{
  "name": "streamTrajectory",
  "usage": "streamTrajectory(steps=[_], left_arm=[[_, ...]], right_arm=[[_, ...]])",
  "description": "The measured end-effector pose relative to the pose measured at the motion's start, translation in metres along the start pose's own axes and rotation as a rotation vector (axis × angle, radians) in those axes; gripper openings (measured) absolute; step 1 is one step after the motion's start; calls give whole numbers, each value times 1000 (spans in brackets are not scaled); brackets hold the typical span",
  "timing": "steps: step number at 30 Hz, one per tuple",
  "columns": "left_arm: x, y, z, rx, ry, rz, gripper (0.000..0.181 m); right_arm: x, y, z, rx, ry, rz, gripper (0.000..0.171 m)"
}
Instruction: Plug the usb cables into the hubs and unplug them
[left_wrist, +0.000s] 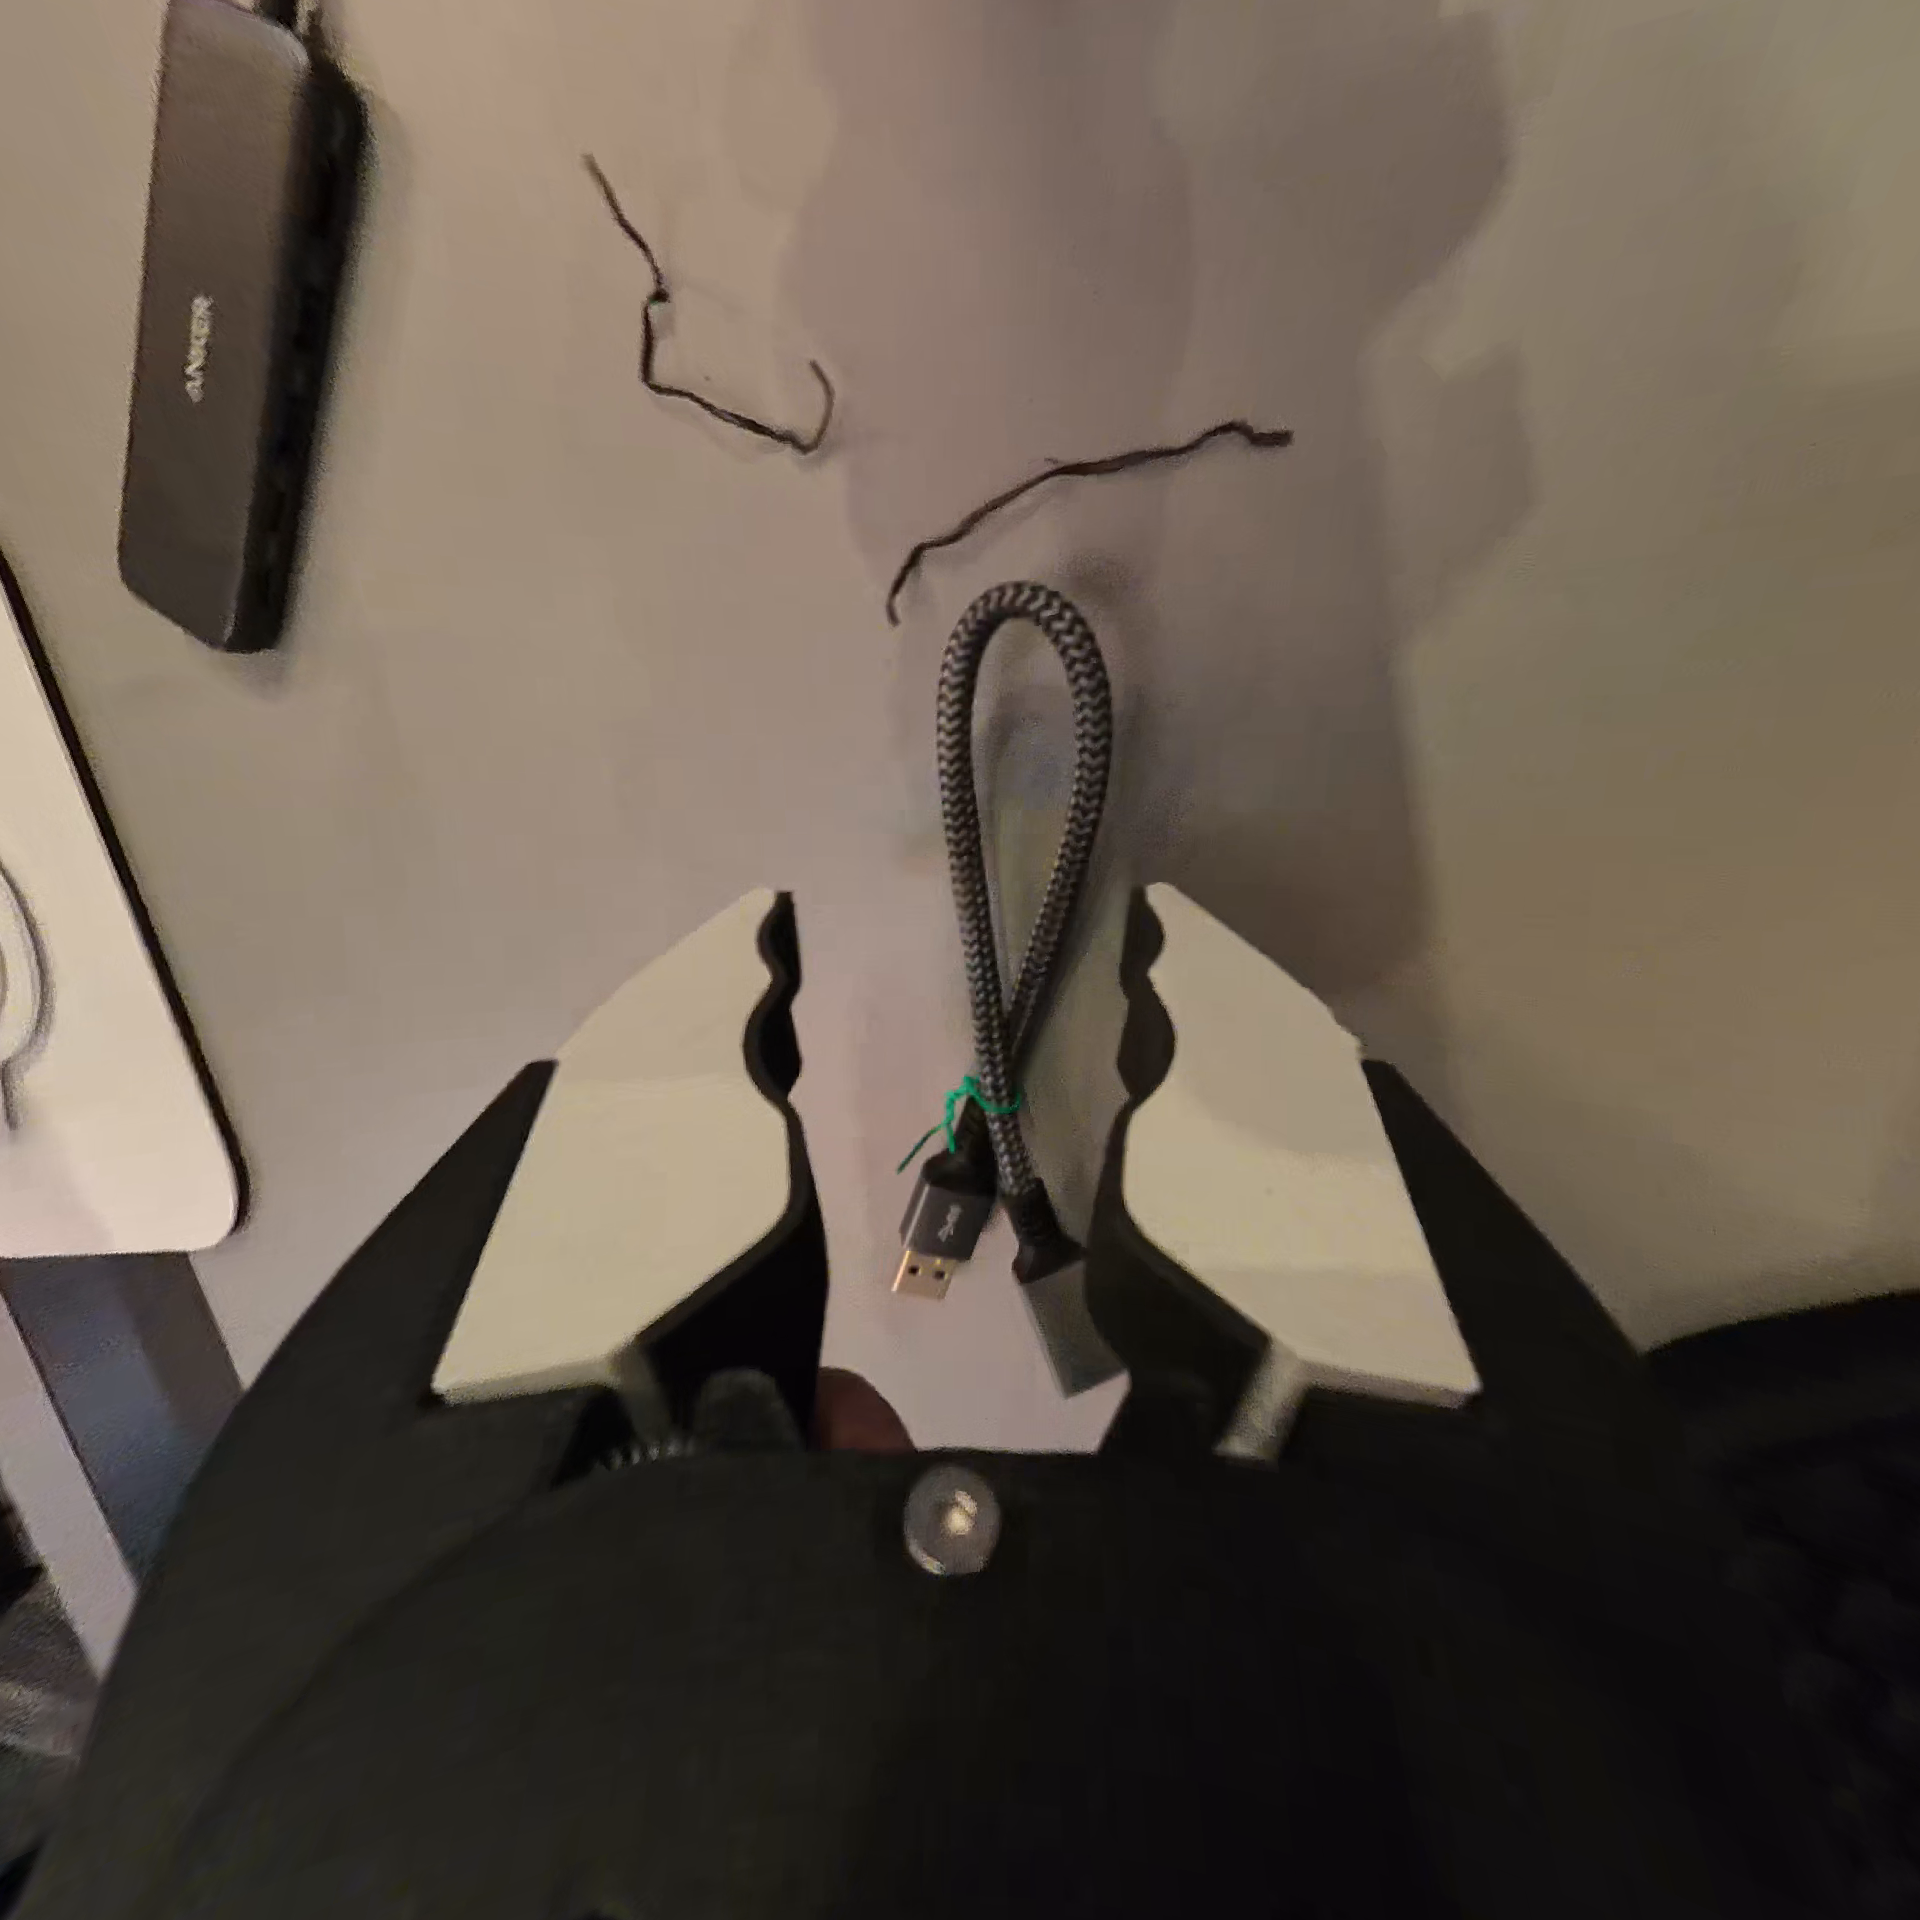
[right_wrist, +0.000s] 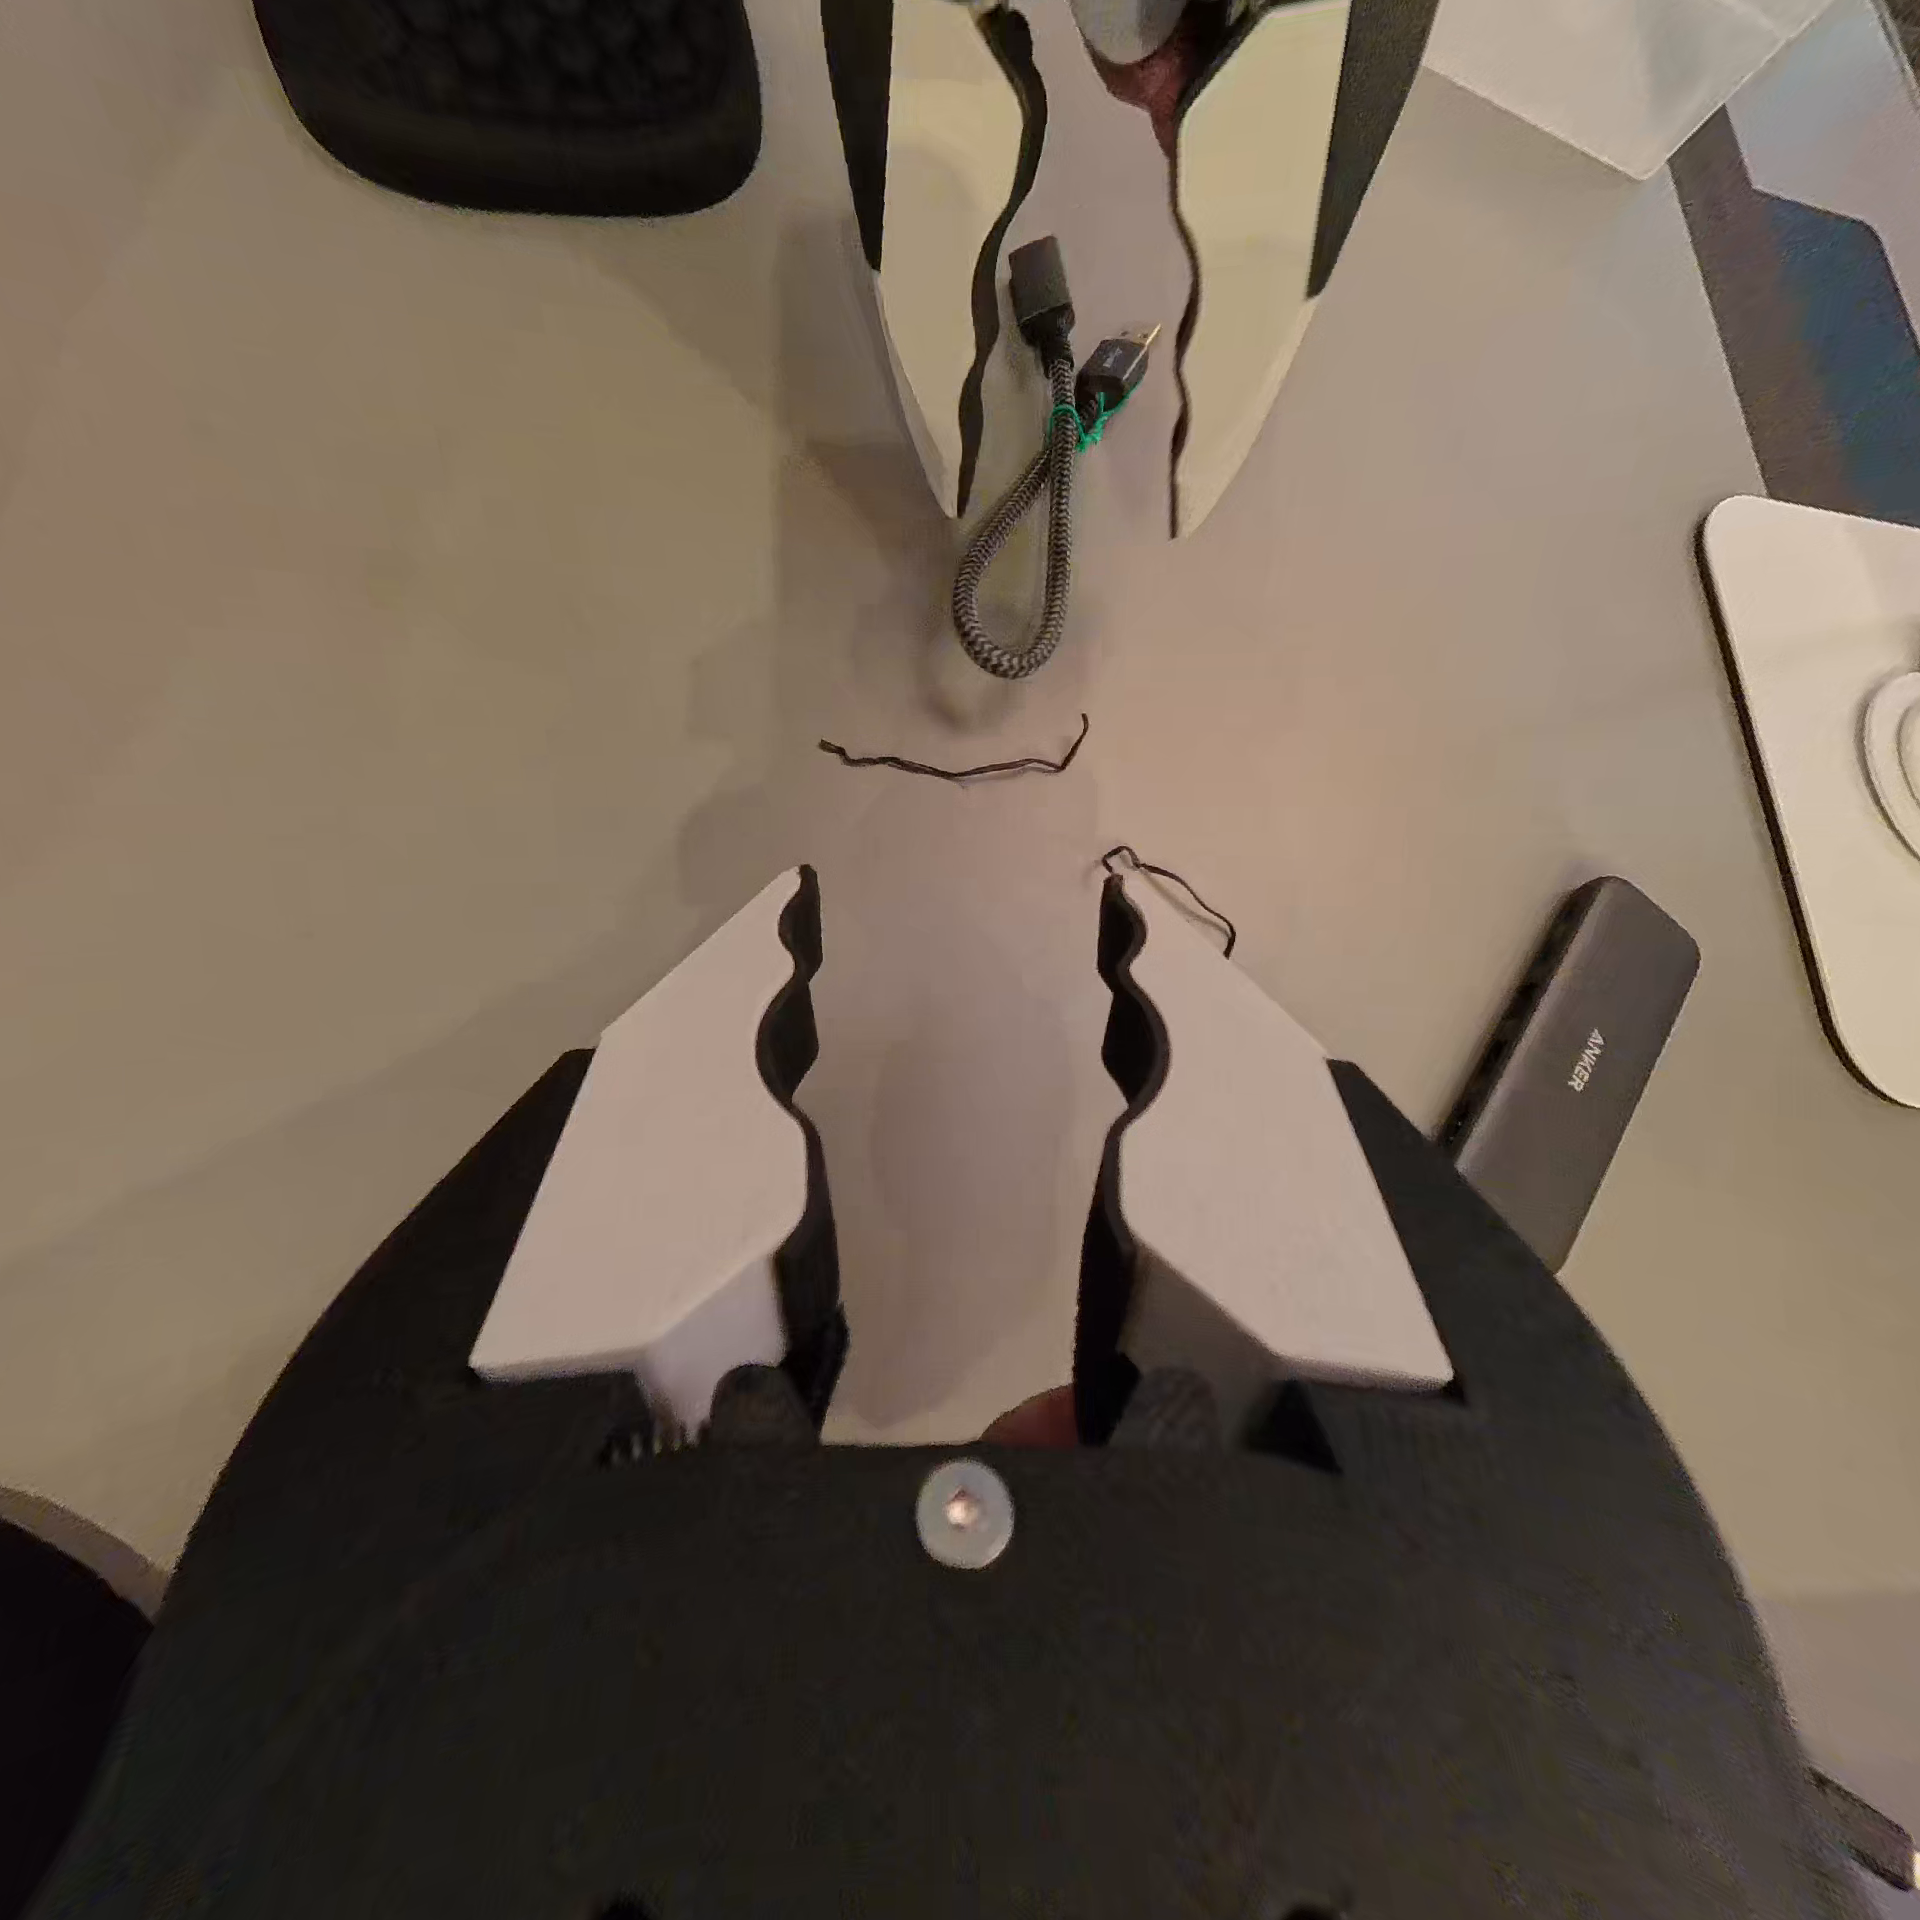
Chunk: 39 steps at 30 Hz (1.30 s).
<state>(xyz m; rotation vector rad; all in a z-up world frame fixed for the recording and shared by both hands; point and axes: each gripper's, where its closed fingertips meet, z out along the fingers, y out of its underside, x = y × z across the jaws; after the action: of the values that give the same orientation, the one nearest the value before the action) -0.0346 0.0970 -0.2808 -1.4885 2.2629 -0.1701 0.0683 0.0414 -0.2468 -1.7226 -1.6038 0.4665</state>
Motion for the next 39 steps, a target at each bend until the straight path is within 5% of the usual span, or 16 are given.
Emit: streamTrajectory(steps=[7, 19, 29, 35, 39], left_arm=[[-34, -13, -43, 140, -94, -92, 49], [-82, -50, -19, 197, -165, -143, 57], [-120, -87, -28, 274, -187, -107, 55], [-128, -94, -30, 295, -195, -95, 55], [-126, -89, -30, 294, -188, -110, 55]], right_arm=[[28, 8, -19, -5, 97, 43, 49], [62, 45, 24, -262, 216, -152, 26], [68, 49, 41, -227, 163, -78, 0], [71, 46, 37, -202, 157, -58, 0], [71, 50, 31, -209, 148, 17, 24]])
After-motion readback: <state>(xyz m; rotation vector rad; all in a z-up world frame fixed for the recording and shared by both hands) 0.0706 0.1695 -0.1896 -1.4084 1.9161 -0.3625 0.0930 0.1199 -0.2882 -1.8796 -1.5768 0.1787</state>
